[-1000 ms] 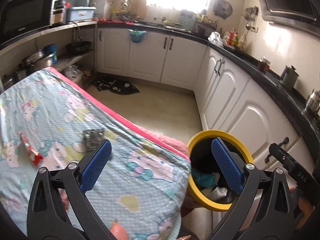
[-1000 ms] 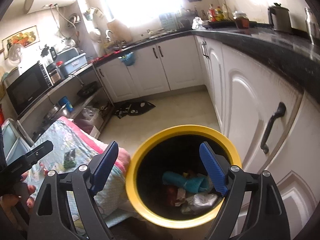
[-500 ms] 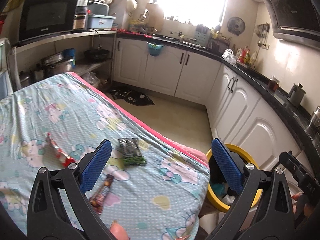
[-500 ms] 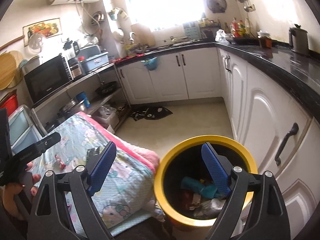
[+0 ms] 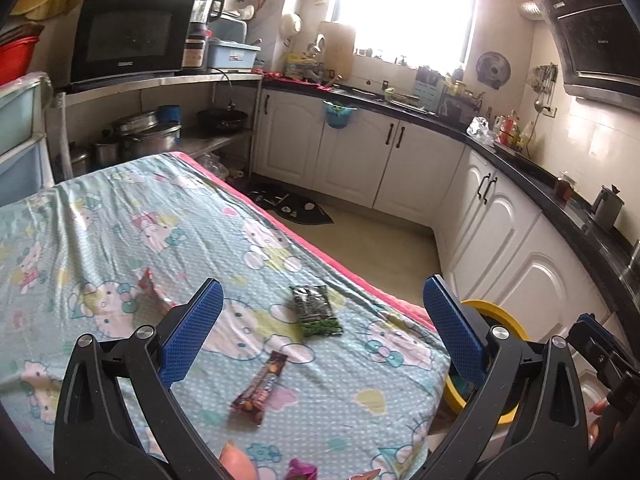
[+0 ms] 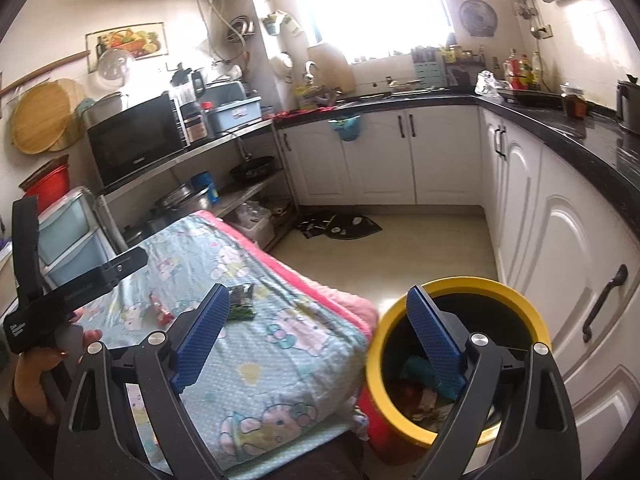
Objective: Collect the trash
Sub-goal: 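Move both tools back over the remaining wrappers on the bed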
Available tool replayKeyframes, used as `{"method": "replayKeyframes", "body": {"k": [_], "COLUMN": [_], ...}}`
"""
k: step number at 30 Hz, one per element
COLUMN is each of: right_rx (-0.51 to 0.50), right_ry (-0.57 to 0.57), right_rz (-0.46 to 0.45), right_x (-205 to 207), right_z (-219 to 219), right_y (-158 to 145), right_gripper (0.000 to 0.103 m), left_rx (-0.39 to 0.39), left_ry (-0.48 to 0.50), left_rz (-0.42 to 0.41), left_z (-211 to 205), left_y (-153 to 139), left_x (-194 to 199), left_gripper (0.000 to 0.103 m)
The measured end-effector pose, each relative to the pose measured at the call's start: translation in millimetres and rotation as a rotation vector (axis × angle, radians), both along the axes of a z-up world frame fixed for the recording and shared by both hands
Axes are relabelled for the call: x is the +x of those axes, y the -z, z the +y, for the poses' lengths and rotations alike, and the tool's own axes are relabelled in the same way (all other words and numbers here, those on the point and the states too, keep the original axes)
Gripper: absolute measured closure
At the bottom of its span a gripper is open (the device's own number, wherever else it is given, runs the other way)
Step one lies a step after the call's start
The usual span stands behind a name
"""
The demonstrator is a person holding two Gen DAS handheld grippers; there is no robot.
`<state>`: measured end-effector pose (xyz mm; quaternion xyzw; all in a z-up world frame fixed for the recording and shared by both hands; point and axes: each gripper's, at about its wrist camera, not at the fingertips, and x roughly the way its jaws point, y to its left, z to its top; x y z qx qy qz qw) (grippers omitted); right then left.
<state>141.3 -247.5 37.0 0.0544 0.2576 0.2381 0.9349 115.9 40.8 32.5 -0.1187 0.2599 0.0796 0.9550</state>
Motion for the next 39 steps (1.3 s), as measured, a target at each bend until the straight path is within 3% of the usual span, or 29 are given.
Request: {"method": "replayKeyframes", "body": {"k": [12,22,32,39], "right_rx": [-0.032,-0.076,-0.125,-0.159], "right_ry": [-0.142,-0.265,-0.347,-0.395], "right_rz": [0.015,0.054,0.112,0.173], "right_x": [-17.5,-33.1,-44.0,-48.6], "right_z": [50.5,91.8,122.8,140.6], "right_y": [3.4,18.7,43.3,68.9], "right_gripper": [0.015,0.015,0.015,0.015], "left_rx": [0.013,-0.002,-0.052,-0.129], "left_ry": [-0.072,-0.141,-0.178,-0.208], "left_rz": [0.031,0.091,0.167,0.216], "left_z": [38.2,71.2,96.8,117.0], "left_y": [7.8,30.7,64.4,88.4], "left_x": [-9.8,-8.5,0.2,13.6], "left_gripper": [0.011,0.011,0.011,0.011]}}
